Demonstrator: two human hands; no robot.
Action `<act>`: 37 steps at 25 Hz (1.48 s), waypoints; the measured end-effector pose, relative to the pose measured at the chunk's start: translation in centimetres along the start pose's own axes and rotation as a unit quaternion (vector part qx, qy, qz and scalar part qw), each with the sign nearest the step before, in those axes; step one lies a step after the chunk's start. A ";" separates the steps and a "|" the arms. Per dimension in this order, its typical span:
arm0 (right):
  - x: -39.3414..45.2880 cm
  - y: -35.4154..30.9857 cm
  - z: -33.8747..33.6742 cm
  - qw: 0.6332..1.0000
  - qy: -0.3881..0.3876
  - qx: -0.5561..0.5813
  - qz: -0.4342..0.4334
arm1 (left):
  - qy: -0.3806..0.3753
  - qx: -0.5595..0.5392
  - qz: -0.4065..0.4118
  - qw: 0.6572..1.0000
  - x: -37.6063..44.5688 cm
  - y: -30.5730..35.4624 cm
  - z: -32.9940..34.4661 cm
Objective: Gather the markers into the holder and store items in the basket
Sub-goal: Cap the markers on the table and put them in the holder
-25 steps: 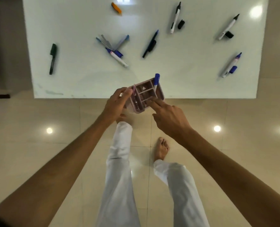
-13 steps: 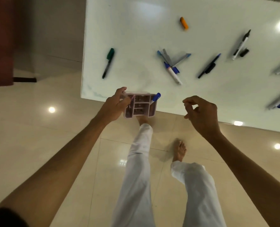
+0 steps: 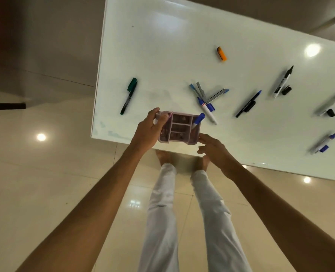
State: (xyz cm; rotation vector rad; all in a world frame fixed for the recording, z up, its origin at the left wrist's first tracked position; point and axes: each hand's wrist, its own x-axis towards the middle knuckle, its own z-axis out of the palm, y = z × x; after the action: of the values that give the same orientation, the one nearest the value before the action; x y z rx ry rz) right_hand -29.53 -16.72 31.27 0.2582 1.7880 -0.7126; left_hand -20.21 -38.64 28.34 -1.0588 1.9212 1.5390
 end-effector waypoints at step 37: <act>4.6 -5.6 -3.2 0.924 0.297 -0.196 -0.138 | 0.153 -0.150 -0.100 0.972 -2.3 -7.6 -2.4</act>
State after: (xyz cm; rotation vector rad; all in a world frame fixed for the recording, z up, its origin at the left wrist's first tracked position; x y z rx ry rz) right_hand -36.47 -20.10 29.46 -0.0646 2.5375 -0.4749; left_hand -12.52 -40.88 26.12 -1.6522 1.7330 1.6614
